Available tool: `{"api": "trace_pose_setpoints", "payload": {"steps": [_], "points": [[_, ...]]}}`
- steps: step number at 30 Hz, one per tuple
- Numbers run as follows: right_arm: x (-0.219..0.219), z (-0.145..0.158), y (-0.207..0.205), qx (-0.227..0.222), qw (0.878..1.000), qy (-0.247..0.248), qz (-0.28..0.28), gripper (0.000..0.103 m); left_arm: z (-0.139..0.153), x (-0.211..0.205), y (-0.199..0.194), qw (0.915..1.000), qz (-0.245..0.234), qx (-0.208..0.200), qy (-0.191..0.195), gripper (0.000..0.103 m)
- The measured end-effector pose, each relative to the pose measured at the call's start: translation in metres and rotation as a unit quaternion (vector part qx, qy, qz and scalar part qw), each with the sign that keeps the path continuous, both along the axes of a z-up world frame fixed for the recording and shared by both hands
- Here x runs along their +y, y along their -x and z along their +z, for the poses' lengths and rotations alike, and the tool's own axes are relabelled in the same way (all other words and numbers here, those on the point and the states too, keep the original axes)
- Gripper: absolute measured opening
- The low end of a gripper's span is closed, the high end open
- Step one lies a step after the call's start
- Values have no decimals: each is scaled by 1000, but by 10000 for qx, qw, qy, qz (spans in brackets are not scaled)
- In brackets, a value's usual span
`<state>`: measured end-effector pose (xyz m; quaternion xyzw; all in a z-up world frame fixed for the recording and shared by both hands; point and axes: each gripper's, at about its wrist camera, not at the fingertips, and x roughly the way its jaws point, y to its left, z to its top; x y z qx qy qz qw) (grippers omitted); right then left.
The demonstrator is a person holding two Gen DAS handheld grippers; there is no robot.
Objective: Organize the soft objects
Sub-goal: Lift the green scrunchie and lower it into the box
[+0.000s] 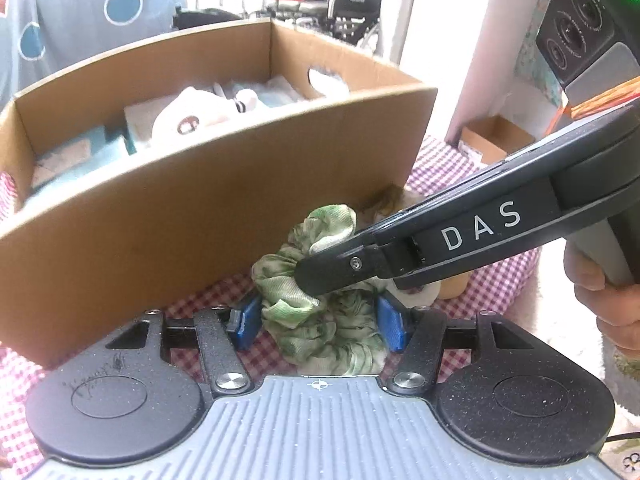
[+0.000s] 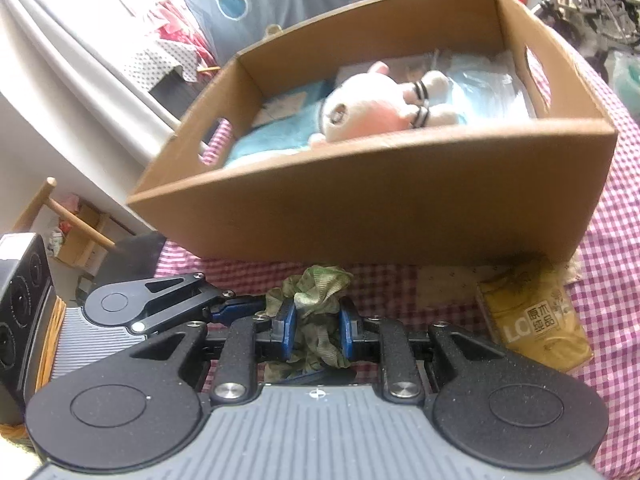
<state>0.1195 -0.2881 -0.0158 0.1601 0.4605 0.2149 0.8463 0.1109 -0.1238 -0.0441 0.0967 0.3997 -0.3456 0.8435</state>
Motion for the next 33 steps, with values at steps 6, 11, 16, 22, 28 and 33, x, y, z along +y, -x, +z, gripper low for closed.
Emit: {"api": "trace_pose_setpoints", "payload": {"steps": [6,11,16,22,28,33], "points": [[9,31,17,-415,9990,-92,116,24,28,8,21,9992,80,-368,93,59],[17,65,26,-912,9954,-81,287,24,62,18,38,9963,82,-842,117,59],[25,105,21,-1476,9881,66,428,24,95,26,33,9915,75,-1280,242,59],[27,139,-8,-1863,9808,164,559,24,124,23,4,9876,18,-1547,279,59],[25,142,-62,-1605,9852,94,601,24,123,21,-57,9941,-19,-979,462,59],[15,108,-119,-742,9955,-165,565,24,92,20,-119,9978,34,233,621,59]]}}
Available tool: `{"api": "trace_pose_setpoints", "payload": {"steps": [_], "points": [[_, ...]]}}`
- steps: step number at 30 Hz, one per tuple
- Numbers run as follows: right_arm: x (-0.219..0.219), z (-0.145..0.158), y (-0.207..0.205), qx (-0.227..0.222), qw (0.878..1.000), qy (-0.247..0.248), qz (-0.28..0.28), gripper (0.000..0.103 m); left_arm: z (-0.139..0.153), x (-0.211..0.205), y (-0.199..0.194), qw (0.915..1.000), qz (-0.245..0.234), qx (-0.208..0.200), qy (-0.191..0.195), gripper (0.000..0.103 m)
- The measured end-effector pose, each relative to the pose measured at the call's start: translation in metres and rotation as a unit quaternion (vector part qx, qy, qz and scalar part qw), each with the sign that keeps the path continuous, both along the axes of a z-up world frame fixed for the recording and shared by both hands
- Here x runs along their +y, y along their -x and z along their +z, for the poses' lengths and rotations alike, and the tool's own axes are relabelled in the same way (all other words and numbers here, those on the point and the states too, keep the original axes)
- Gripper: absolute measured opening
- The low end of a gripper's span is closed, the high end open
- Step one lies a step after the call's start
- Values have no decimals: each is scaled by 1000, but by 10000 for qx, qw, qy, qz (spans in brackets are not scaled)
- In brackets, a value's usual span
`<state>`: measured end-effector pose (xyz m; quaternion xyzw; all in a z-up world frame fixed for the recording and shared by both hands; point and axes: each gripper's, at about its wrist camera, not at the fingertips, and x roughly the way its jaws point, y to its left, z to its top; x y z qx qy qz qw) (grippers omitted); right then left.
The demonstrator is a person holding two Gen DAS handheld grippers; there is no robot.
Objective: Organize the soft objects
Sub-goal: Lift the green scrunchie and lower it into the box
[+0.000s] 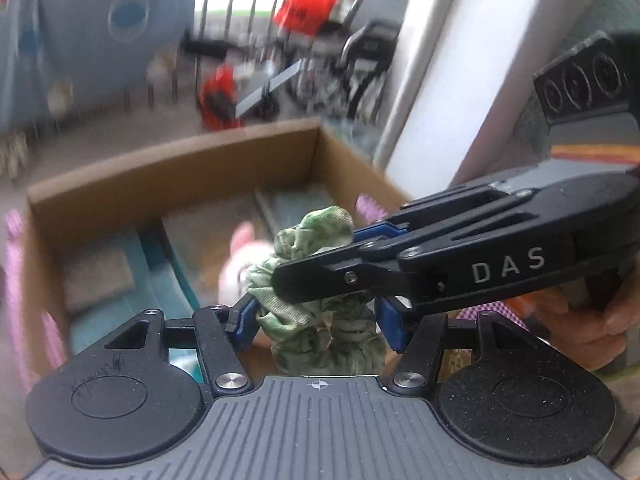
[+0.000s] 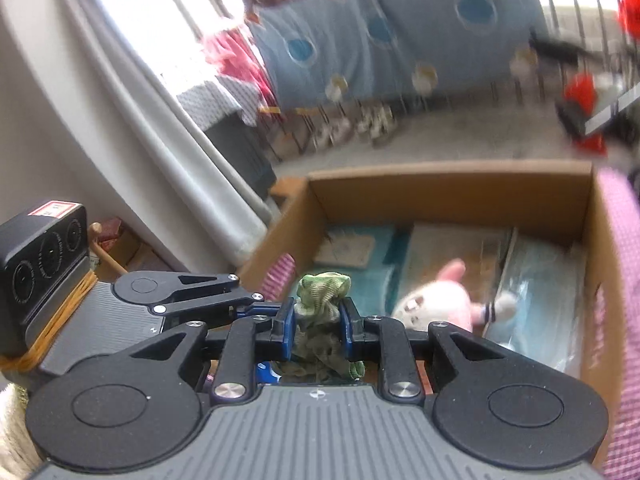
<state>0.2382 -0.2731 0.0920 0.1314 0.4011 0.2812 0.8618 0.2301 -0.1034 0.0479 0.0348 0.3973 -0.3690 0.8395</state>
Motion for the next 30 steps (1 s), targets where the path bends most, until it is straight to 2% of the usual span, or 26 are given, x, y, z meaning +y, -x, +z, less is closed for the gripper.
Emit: {"api": "trace_pose_setpoints", "payload": {"steps": [3,8,13,17,19,21,22,26,30], "points": [[-6,-32,-22,558,9984,-95,6,24,-24,0,-26,9976,-9,697,31,60],[-11,-67,-36,1104,9938,-3,97,24,-58,-3,-48,9902,-73,1394,-62,64],[-15,-91,-48,1613,9866,127,222,25,-73,-1,-52,9852,-70,1695,-258,74],[-18,-101,-57,1972,9800,26,267,27,-72,9,-52,9841,-70,1771,-87,77],[-17,-104,-59,2086,9776,24,279,27,-67,13,-53,9854,-18,1703,-56,91],[-18,-106,-61,2208,9750,-35,237,29,-61,19,-48,9887,131,1486,-129,94],[-19,-106,-63,2249,9741,-104,223,33,-58,23,-46,9901,152,1393,-116,94],[-25,-97,-61,2133,9769,-149,63,34,-48,38,-41,9909,308,1308,0,94],[-29,-80,-53,1761,9844,-53,-43,34,-32,56,-31,9931,568,1012,177,98]]}}
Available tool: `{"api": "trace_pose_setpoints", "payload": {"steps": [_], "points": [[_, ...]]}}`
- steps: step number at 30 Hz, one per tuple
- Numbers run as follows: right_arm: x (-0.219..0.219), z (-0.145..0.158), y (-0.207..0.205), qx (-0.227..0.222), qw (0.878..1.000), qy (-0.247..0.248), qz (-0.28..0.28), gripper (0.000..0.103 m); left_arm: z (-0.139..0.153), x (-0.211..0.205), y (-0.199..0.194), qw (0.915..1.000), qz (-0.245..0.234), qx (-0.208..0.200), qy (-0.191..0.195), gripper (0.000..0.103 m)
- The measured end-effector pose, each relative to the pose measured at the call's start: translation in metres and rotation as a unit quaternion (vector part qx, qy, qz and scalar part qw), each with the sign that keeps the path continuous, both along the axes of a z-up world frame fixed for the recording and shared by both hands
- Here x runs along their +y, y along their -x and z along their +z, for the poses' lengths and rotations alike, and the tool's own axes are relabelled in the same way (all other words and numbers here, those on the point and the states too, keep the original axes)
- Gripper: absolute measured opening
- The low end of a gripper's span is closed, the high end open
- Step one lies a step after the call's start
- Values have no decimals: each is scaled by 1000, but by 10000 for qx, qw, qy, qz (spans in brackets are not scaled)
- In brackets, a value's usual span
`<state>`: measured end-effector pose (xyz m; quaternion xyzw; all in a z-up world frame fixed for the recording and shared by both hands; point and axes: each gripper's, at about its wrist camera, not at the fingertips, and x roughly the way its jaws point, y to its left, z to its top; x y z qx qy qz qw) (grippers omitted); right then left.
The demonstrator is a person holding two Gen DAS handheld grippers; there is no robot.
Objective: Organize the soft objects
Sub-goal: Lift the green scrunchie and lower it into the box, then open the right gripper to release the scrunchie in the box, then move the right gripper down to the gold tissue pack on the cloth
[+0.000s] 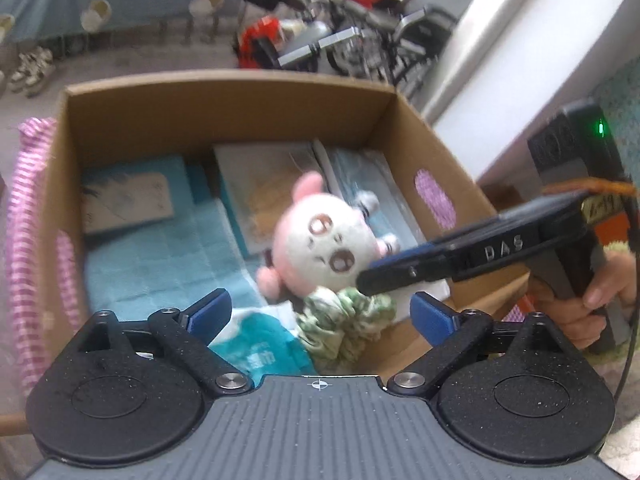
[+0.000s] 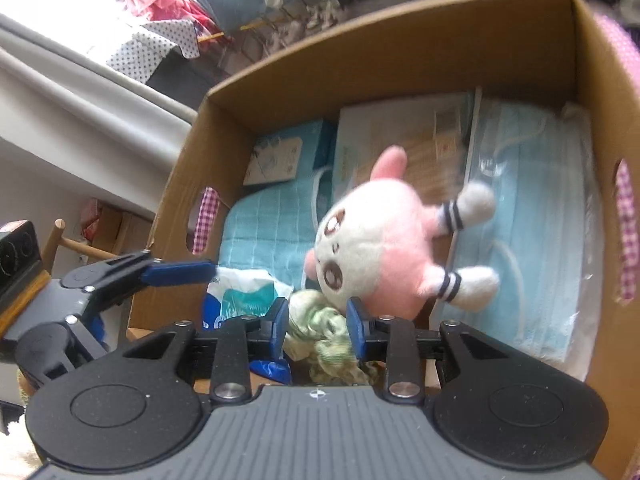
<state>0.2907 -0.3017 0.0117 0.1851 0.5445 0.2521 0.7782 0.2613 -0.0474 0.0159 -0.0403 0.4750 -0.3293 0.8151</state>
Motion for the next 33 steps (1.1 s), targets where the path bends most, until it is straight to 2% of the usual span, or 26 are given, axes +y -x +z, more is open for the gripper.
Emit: {"api": "trace_pose_setpoints", "payload": {"steps": [5,9,16,20,24,27,29,31,33], "points": [[18,3,3,-193,9988,386,218,26,24,27,17,9972,456,-552,201,101],[37,-14,-4,2,9959,783,446,18,32,48,31,9926,821,-729,523,102],[63,-39,-14,382,9880,1299,737,17,23,61,41,9890,1082,-764,663,102],[68,-42,-16,512,9870,1331,737,19,23,67,48,9874,1128,-856,705,102],[58,-28,-10,367,9909,1174,548,21,26,71,52,9854,1212,-928,751,102],[42,-11,1,153,9960,817,335,23,29,75,58,9840,1265,-968,796,102],[31,4,12,-36,9984,540,179,29,32,75,63,9832,1295,-1004,802,102],[19,20,26,-317,9992,244,26,46,34,76,69,9822,1323,-1051,817,102],[5,35,43,-588,9982,26,-148,48,37,75,75,9820,1318,-1063,840,102]]}}
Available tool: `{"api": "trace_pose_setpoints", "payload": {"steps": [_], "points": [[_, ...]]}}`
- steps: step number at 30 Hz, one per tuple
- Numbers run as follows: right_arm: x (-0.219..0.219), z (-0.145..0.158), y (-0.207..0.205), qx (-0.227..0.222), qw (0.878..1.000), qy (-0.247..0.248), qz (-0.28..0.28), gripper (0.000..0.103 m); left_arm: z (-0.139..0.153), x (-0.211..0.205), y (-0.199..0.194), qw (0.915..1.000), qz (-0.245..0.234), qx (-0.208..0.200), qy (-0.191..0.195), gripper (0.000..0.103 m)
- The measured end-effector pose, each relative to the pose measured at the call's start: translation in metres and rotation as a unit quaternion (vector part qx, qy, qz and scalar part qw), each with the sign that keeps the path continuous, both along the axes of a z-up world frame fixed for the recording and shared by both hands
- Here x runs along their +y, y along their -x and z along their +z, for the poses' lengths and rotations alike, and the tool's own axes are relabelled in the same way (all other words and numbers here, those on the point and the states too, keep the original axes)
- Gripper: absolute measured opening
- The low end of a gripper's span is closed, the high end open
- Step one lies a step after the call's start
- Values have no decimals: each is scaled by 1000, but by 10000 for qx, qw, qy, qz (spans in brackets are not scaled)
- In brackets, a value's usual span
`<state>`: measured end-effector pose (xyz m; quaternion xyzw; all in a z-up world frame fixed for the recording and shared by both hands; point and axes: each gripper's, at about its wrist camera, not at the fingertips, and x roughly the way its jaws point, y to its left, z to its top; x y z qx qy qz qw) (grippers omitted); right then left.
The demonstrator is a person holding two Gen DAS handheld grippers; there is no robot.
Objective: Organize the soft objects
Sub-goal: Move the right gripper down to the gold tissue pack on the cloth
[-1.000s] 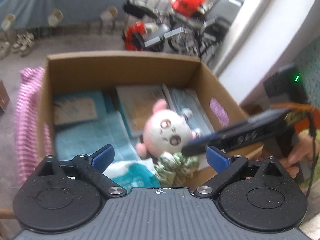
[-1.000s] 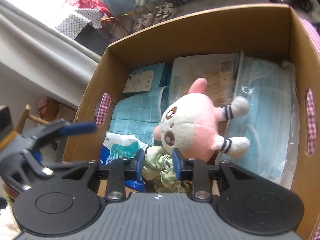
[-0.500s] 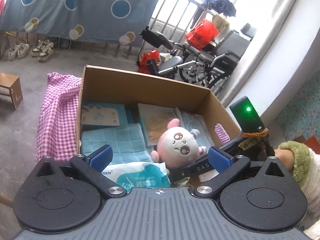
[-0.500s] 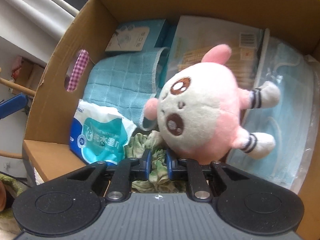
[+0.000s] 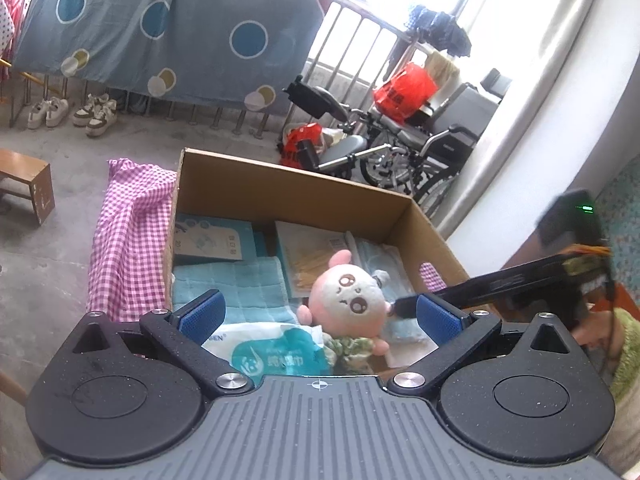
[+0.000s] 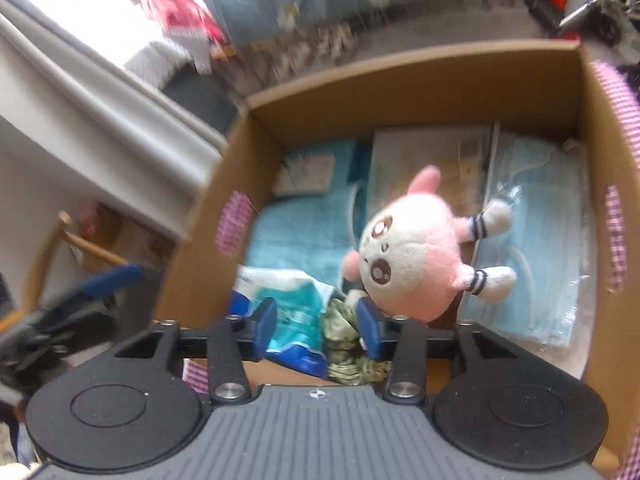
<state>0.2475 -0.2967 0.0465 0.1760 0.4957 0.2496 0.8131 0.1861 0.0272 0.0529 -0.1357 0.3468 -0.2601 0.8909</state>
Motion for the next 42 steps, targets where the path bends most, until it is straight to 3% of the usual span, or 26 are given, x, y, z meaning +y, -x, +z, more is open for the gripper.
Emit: {"api": "trace_pose_setpoints", "payload": {"steps": [6,10,14,20,26,34,42], "points": [[-44,26,57,-521,9949,-735,-463,48,8,-12,20,9999,-106,-92,-51,102],[-71,27,102,-776,9893,-908,-833,49,8,-29,34,9993,-343,-70,-157,102],[-94,8,141,-768,9837,-989,-1288,59,2,-60,54,9950,-941,-105,-318,102],[-122,-42,180,-433,9671,-1338,-2120,60,-29,-124,76,9761,-2114,110,-494,102],[-147,-84,191,25,9500,-1512,-2732,60,-68,-184,78,9606,-2627,208,-884,102],[-159,-117,183,327,9471,-1515,-2812,60,-91,-229,68,9477,-2795,-131,-1533,100],[-163,-140,169,644,9444,-1684,-2749,59,-111,-250,59,9378,-2967,36,-1802,99]]}}
